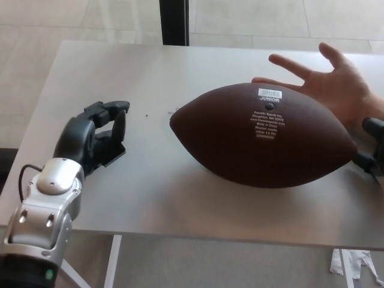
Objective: The robot uses both its hands to grab the left and right ends of a football kept in the middle of the desk infront of it, lifts it up and places it in the palm of a person
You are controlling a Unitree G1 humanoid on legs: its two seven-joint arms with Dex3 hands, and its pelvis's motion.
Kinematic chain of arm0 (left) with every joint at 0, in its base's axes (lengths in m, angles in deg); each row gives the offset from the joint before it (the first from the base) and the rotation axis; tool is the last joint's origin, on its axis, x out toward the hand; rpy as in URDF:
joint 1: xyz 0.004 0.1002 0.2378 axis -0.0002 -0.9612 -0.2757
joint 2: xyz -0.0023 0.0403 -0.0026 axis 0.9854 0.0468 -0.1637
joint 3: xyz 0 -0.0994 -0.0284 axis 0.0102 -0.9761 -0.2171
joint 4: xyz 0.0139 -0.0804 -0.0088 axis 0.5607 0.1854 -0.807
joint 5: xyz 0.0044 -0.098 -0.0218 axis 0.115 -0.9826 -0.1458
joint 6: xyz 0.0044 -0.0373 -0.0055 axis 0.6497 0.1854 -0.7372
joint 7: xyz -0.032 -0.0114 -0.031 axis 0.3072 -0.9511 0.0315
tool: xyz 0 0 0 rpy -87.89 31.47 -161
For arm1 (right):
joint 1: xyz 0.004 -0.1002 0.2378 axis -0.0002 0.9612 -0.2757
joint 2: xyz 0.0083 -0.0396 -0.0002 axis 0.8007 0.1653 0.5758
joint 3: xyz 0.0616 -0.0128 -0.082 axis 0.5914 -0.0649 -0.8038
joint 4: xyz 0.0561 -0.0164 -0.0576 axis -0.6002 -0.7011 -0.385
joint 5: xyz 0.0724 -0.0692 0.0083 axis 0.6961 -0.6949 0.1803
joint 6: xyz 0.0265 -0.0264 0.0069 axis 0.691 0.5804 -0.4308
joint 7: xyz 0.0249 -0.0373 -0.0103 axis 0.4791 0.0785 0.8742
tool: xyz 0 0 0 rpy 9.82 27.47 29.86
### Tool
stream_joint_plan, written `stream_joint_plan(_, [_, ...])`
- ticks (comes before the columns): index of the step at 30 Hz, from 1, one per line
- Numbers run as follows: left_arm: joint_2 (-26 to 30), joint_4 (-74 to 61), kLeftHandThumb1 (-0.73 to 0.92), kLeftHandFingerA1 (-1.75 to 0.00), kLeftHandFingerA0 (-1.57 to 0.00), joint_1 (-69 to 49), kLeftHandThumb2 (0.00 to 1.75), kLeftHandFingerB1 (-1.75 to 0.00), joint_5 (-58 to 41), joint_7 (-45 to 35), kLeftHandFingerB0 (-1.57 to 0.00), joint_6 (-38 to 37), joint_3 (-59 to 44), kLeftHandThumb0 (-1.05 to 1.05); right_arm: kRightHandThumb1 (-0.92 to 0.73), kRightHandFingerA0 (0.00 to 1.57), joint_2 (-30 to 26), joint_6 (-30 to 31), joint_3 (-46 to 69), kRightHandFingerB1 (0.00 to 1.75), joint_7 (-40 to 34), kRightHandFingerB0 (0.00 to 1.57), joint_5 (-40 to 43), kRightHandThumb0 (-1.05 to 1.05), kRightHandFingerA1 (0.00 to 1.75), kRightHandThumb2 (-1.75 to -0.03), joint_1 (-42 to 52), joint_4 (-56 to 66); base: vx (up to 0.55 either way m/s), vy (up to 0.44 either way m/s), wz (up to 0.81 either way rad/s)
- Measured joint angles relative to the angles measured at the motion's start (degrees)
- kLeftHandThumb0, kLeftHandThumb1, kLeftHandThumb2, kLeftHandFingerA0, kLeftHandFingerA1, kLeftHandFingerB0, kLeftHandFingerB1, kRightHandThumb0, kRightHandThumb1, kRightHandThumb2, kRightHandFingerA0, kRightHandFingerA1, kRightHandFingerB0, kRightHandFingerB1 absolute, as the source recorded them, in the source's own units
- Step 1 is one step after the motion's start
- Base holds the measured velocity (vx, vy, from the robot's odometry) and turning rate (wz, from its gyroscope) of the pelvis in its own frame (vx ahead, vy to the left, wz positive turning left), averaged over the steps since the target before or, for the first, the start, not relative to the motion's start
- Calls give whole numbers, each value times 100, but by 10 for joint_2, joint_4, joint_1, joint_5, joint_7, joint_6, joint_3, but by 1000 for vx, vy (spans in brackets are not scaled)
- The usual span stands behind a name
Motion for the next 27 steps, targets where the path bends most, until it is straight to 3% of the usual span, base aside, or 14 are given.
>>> stream_joint_plan(2, [-5,12,92,-56,-49,7,82,-43,1,4,-31,-3,-8,-96,-76,63,7,1,2,48,-7,44,0,-101,68,-97,-10,-3,0,0,0])
stream_joint_plan(3, [-9,16,92,-54,-47,8,82,-39,2,6,-28,-6,-11,-90,-92,67,11,1,2,43,-10,49,-1,-97,68,-74,-13,-4,0,0,0])
stream_joint_plan(4, [-13,20,92,-57,-46,8,83,-42,3,6,-28,-10,-13,-93,-72,68,15,1,2,53,-12,46,-1,-92,72,-118,-15,-5,0,0,0])
stream_joint_plan(5, [-15,22,92,-58,-44,8,82,-43,3,6,-28,-12,-14,-94,-92,72,19,1,2,45,-14,52,-2,-98,71,-74,-16,-6,0,0,0])
stream_joint_plan(13, [-78,42,92,-64,-51,-17,85,-40,-6,15,-27,-55,-53,-93,-92,74,63,-12,2,46,-35,51,-9,-96,74,-74,-10,-22,0,0,0])
stream_joint_plan(14, [-97,43,80,-65,-46,-26,120,-49,-11,18,-23,-64,-63,-84,-92,75,69,-16,1,45,-37,50,-11,-96,75,-75,-9,-22,0,0,0])
stream_joint_plan(15, [-110,44,92,-61,-49,-33,85,-39,-14,19,-26,-73,-69,-93,-92,73,72,-18,1,45,-39,50,-12,-96,74,-75,-9,-23,0,0,0])
stream_joint_plan(17, [-147,47,92,-61,-49,-47,85,-39,-24,22,-26,-99,-84,-93,-92,73,80,-24,2,45,-43,50,-13,-96,74,-75,-9,-26,0,0,0])
stream_joint_plan(18, [-160,50,92,-56,-46,-52,87,-36,-28,22,-28,-110,-89,-92,-75,73,84,-26,2,51,-44,42,-14,-98,73,-121,-8,-26,0,0,0])
stream_joint_plan(19, [-170,52,92,-59,-44,-54,86,-39,-29,23,-27,-118,-91,-94,-92,76,87,-28,2,44,-46,49,-14,-99,69,-75,-8,-27,0,0,0])
stream_joint_plan(21, [-192,60,91,-62,-49,-55,90,-39,-32,24,-26,-137,-96,-100,-92,75,92,-32,3,44,-52,51,-15,-98,67,-71,-9,-28,0,0,0])
stream_joint_plan(22, [-197,63,85,-62,-47,-54,96,-40,-33,25,-23,-142,-96,-101,-74,71,94,-34,4,49,-53,47,-15,-103,68,-94,-9,-29,0,0,0])
stream_joint_plan(25, [-210,80,86,-60,-45,-41,96,-40,-35,25,-21,-152,-96,-100,-92,76,98,-34,4,45,-59,52,-15,-97,69,-73,-15,-29,0,0,0])
stream_joint_plan(27, [-217,92,88,-66,-46,-24,126,-48,-36,25,-22,-153,-94,-94,-92,78,100,-34,5,47,-63,55,-15,-101,70,-69,-25,-30,0,0,0])
